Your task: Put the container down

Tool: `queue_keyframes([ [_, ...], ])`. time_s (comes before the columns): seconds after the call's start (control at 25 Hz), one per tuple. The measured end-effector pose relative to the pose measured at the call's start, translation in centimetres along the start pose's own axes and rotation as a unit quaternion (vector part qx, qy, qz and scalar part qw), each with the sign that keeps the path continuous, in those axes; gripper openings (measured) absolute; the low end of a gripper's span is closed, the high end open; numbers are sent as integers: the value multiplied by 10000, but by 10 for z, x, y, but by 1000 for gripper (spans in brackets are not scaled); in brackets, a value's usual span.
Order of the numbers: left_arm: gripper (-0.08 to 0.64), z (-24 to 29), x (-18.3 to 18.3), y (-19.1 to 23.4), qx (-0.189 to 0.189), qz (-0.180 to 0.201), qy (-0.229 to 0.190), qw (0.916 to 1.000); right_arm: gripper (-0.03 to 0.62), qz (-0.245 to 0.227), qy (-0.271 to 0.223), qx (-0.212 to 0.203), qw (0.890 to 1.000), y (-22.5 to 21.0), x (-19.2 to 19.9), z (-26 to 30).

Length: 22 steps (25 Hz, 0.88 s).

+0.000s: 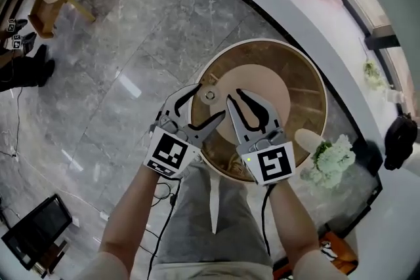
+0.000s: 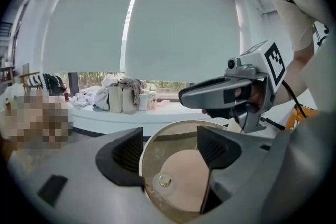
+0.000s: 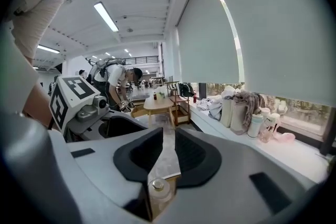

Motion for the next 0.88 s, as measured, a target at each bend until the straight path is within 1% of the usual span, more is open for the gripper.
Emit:
queue_keyframes([
  [0.12,317,-19,-33,1,-16,48,-104,9999,57,-121,-6,92,9999,2,-35,-17],
  [0.2,296,-31,-54,2,-22,96,-26,9999,52,-255,-20,166,9995,4,-59,-28],
  [0.28,295,-43,-74,3,-53,164,47,9998,44,-373,-23,248,9990,5,-84,-41],
  [0.44,253,-69,-114,-1,-201,113,-34,9997,28,-499,124,344,9981,13,-130,-68],
  [0.64,181,-96,-169,-2,-384,173,-331,9986,17,-719,32,414,9965,19,-189,-99],
  [0.8,110,-124,-219,-5,-596,269,-718,9953,15,-957,-81,451,9944,29,-234,-126],
  [0.88,78,-140,-242,-6,-637,247,-895,9936,15,-1080,-141,478,9929,35,-257,-139],
])
Point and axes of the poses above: the fingertips, and each gripper's own axes: z forward along the fingers, y to its left, x out of its underside, the point moved 8 cm from there along -z, backward along the fingers, and after that the axes turned 15 degrees about -x, right-handed, at the moved point
